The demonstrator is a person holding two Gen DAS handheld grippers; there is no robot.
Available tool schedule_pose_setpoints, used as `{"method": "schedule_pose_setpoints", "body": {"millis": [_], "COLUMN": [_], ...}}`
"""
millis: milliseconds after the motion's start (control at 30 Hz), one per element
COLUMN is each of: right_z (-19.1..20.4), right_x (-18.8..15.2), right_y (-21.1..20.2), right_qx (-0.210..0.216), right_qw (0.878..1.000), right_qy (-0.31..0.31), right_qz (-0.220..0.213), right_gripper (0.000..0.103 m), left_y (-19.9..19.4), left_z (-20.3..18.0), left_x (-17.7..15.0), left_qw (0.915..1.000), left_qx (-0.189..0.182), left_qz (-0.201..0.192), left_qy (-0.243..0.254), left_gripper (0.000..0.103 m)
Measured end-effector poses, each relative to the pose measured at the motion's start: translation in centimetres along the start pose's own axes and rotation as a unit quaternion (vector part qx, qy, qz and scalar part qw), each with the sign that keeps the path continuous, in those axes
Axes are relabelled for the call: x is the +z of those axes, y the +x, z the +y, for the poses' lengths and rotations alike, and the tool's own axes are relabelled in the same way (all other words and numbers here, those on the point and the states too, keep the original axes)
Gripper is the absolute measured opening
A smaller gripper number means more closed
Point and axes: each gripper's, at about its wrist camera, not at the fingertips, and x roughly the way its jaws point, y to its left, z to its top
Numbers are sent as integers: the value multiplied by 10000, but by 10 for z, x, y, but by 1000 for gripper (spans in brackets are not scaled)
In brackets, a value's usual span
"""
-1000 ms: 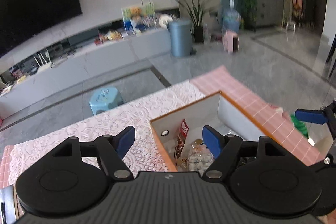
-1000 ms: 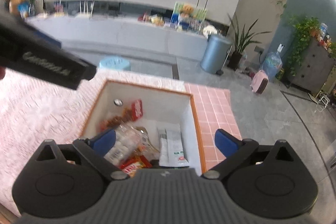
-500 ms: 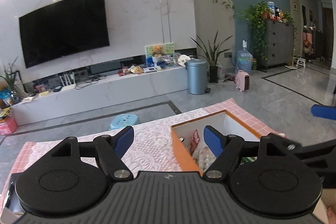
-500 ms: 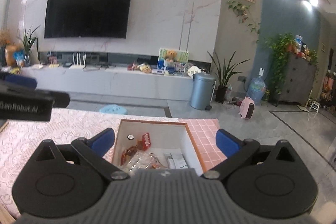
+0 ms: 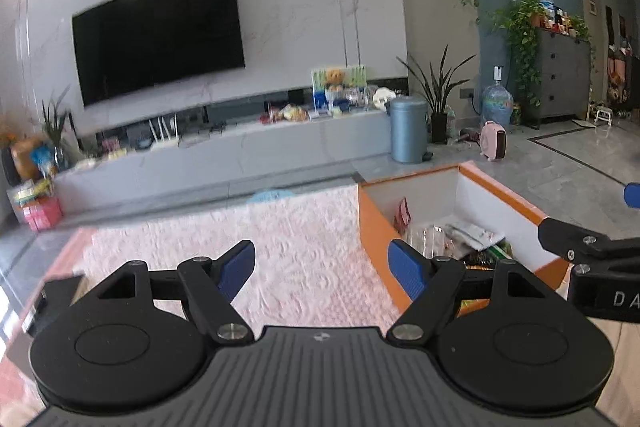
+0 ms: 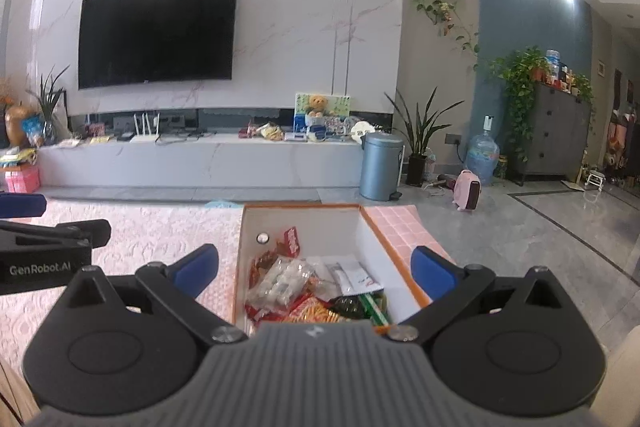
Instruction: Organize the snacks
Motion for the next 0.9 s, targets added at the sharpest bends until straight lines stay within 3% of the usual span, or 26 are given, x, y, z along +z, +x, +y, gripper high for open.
{"method": "schedule_pose_setpoints", "body": {"millis": [400,900], "right_z": [4,5], "right_x": [-22,-26], "right_y": [26,39], "right_qx": [246,259], "right_qw": [9977,9957], "right_qy": [77,67], "right_qz": [625,891], "right_gripper": [100,100], "left_y": [19,21], "left_z": [8,12], "left_x": [-36,-39], "left_qw": [9949,9921], "left_qx": [233,235], "left_qz": [970,1201], "left_qy": [-156,-263], "left_gripper": [89,89]}}
